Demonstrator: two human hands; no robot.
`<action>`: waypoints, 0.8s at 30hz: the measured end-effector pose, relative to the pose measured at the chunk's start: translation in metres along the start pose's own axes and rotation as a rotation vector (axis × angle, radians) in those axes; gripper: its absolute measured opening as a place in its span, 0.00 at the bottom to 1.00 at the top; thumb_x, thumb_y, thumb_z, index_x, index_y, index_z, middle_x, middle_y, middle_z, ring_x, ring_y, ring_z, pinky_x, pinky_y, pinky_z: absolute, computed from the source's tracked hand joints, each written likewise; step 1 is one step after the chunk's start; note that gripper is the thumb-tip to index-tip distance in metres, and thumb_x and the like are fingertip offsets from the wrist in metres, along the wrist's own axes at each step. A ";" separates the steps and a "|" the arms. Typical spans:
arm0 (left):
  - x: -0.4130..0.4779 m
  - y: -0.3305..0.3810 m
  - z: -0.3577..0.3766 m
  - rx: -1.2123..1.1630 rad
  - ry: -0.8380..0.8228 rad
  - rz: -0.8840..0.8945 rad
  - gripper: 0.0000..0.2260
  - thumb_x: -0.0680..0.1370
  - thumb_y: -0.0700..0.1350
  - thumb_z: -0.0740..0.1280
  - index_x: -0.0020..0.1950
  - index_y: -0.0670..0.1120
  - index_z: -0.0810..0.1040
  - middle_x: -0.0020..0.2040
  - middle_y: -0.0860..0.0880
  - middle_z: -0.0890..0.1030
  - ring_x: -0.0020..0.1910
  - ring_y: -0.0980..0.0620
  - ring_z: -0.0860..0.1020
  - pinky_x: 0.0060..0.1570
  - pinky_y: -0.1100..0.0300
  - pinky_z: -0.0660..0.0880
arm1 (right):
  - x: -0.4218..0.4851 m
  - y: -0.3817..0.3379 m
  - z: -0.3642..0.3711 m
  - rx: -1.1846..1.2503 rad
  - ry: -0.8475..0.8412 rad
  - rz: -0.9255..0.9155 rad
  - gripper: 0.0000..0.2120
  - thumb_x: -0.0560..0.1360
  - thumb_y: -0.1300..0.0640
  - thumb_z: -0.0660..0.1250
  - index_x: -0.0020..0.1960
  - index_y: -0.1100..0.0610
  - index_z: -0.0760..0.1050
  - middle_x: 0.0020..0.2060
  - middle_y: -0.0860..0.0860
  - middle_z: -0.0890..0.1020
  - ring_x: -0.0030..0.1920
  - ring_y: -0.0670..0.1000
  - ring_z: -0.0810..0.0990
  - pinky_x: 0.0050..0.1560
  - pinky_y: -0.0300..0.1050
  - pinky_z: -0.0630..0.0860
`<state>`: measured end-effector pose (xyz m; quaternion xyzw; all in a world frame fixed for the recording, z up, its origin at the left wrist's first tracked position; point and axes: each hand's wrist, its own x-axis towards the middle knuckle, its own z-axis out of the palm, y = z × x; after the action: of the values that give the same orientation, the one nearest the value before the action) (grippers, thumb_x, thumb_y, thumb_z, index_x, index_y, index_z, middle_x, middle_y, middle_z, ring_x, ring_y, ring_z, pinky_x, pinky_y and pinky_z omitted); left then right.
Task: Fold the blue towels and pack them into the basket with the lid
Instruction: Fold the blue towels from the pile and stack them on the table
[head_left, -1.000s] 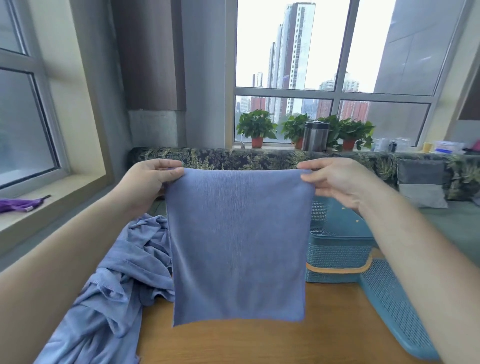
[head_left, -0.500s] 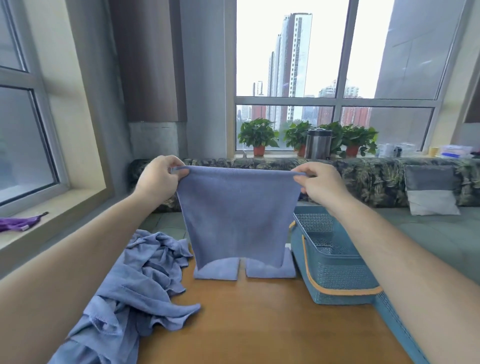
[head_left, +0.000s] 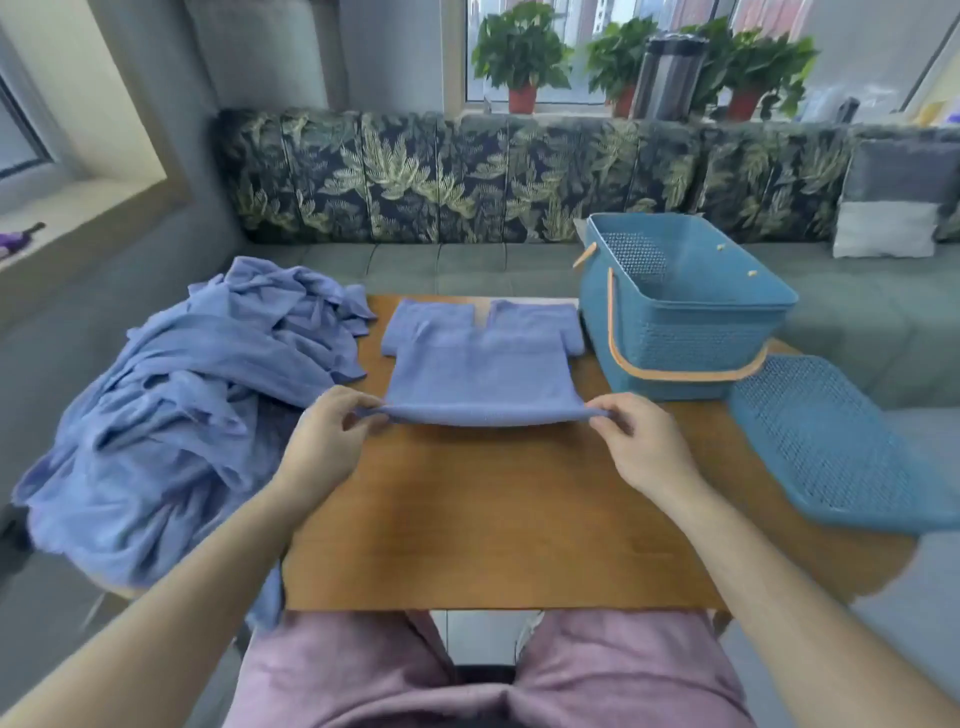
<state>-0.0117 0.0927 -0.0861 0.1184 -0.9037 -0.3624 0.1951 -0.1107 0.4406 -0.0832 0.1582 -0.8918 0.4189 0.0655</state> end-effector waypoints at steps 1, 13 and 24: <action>-0.019 -0.015 0.014 0.021 -0.030 -0.021 0.04 0.76 0.41 0.74 0.50 0.45 0.83 0.46 0.52 0.79 0.45 0.56 0.77 0.47 0.70 0.70 | -0.021 0.017 0.011 -0.025 -0.025 -0.004 0.11 0.76 0.65 0.71 0.48 0.49 0.82 0.44 0.44 0.82 0.44 0.40 0.79 0.47 0.34 0.73; -0.032 -0.017 0.062 0.373 -0.022 0.177 0.13 0.77 0.55 0.63 0.50 0.49 0.84 0.51 0.53 0.80 0.55 0.46 0.77 0.51 0.52 0.69 | -0.030 0.020 0.056 -0.448 0.000 -0.132 0.15 0.75 0.49 0.59 0.52 0.53 0.82 0.56 0.46 0.83 0.64 0.53 0.74 0.61 0.51 0.70; -0.049 -0.008 0.100 0.501 -0.365 0.159 0.35 0.76 0.70 0.42 0.81 0.59 0.54 0.82 0.55 0.50 0.81 0.47 0.46 0.79 0.49 0.43 | -0.046 0.002 0.089 -0.631 -0.478 -0.015 0.33 0.82 0.34 0.44 0.83 0.44 0.42 0.81 0.48 0.38 0.80 0.52 0.33 0.79 0.52 0.34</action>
<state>-0.0107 0.1657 -0.1710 0.0250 -0.9913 -0.1273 0.0220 -0.0668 0.3833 -0.1530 0.2302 -0.9655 0.0752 -0.0957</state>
